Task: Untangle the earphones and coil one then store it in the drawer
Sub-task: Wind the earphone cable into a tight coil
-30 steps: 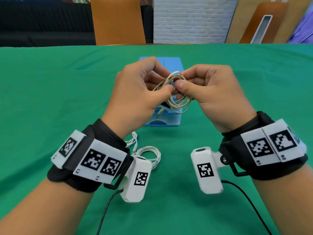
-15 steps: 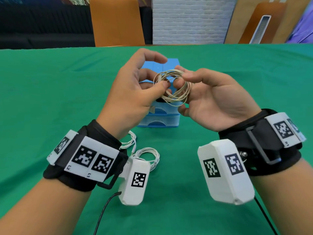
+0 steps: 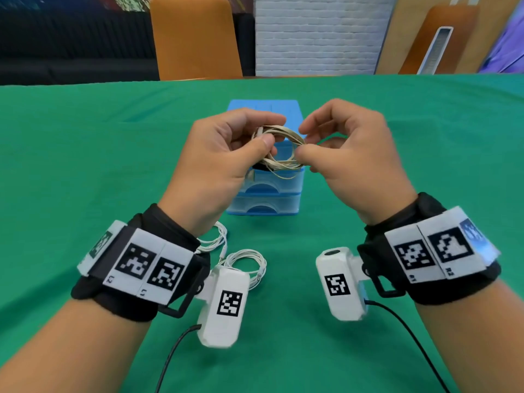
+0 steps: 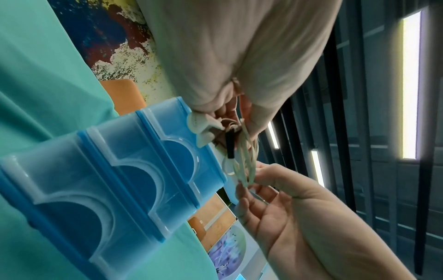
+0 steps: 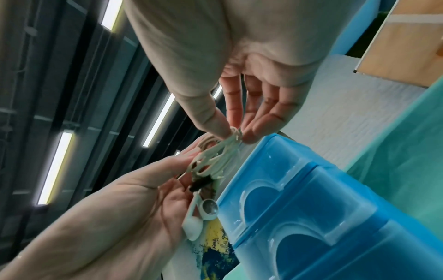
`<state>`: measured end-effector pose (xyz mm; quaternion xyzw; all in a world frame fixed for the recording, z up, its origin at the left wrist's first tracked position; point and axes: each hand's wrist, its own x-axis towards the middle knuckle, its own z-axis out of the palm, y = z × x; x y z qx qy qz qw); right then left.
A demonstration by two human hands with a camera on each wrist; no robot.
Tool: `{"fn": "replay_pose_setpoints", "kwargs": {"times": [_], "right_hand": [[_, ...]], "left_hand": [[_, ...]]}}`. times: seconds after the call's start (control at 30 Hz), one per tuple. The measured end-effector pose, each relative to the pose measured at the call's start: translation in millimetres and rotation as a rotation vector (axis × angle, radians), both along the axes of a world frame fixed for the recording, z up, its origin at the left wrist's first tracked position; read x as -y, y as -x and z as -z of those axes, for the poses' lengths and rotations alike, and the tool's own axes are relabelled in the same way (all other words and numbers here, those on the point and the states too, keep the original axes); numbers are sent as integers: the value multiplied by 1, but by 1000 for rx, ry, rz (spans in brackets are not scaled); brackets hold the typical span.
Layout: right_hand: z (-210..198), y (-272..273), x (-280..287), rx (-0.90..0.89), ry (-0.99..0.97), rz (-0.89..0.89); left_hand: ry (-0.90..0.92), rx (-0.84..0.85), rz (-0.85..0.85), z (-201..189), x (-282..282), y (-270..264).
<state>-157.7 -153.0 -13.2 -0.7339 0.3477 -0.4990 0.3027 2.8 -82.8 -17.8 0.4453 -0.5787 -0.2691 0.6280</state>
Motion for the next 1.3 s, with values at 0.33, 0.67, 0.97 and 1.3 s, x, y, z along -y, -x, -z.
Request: {"fn": "replay_pose_setpoints", "kwargs": {"times": [0.33,0.67,0.97,1.3], "right_hand": [[-6,4,-4,-142,148,112],[-4,3,-8,-133,325,126],[5,-1,-4,-353,395,152],[-2,1,0,175,-210,-91]], "left_hand": [[-36,81,3,2,0,1],[-30,152,-103,4,3,-4],[-6,217,-127,5,4,-1],[15,231,-92,4,4,-6]]}}
